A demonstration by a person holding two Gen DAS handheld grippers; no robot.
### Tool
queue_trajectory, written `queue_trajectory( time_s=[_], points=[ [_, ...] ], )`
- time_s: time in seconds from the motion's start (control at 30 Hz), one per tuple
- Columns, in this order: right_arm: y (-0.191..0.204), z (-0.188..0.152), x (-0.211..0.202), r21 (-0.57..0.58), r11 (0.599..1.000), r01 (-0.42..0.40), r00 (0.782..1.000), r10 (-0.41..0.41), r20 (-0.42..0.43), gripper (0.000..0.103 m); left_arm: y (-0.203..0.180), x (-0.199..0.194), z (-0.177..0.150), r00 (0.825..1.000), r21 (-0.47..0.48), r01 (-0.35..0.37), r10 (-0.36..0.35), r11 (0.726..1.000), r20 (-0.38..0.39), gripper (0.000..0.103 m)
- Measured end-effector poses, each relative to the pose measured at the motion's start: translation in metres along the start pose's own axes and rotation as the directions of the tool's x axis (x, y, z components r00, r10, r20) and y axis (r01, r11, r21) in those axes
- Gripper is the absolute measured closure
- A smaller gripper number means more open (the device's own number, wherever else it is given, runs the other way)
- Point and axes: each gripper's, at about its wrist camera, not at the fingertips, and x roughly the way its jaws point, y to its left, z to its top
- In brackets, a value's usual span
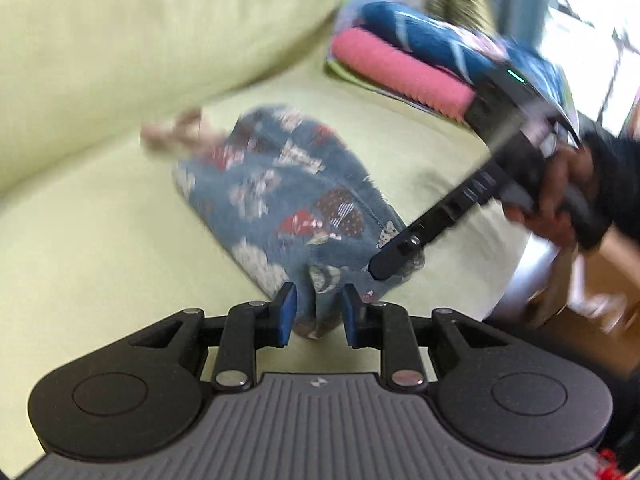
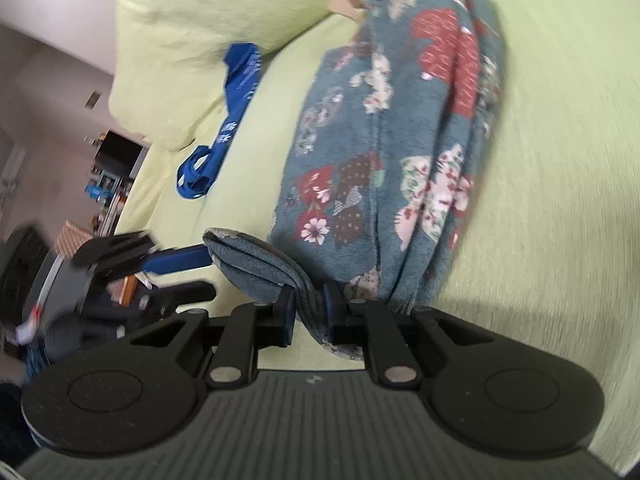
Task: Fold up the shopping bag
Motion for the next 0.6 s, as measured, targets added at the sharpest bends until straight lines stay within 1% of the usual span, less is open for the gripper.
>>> queue_trajectory(
  time_s=[0.07, 0.13, 0.2, 0.27, 0.33, 0.37, 0.47, 0.57, 0.6],
  points=[
    [0.001, 0.006, 0.009, 0.041, 0.999, 0.01, 1.0, -0.01, -0.014, 0.093, -0.017, -0.002, -0.001, 1.0, 0.137, -0.026, 0.025, 0.99, 0.009, 0.081],
    [0.002, 0.01, 0.012, 0.072, 0.997, 0.021, 0.999, -0.019, -0.029, 0.094, -0.028, 0.007, 0.001, 0.999, 0.245, -0.049, 0.047, 0.968, 0.013, 0.082],
    [0.002, 0.013, 0.014, 0.108, 0.994, 0.032, 0.999, -0.028, -0.043, 0.095, -0.032, 0.018, 0.004, 0.997, 0.317, -0.082, 0.081, 0.945, 0.018, 0.082],
    [0.001, 0.017, 0.017, 0.14, 0.989, 0.041, 0.998, -0.033, -0.061, 0.095, -0.031, 0.03, 0.007, 0.995, 0.362, -0.095, 0.098, 0.927, 0.01, 0.082],
    [0.002, 0.021, 0.021, 0.147, 0.988, 0.051, 0.996, -0.04, -0.079, 0.095, -0.029, 0.042, 0.009, 0.993, 0.385, -0.098, 0.115, 0.918, -0.023, 0.082],
    [0.004, 0.022, 0.022, 0.149, 0.987, 0.059, 0.995, -0.046, -0.085, 0.095, -0.027, 0.047, 0.01, 0.992, 0.381, -0.094, 0.118, 0.92, -0.041, 0.082],
    [0.009, 0.02, 0.023, 0.132, 0.988, 0.077, 0.994, -0.067, -0.081, 0.095, -0.017, 0.056, 0.016, 0.991, 0.301, -0.064, 0.095, 0.951, -0.089, 0.082],
    [0.016, 0.011, 0.017, 0.105, 0.989, 0.104, 0.994, -0.1, -0.043, 0.095, -0.013, 0.062, 0.021, 0.989, 0.261, -0.052, 0.086, 0.964, -0.121, 0.082],
    [0.022, 0.008, 0.016, 0.069, 0.99, 0.124, 0.992, -0.122, -0.023, 0.095, -0.011, 0.064, 0.022, 0.988, 0.251, -0.051, 0.085, 0.967, -0.128, 0.082]
  ],
)
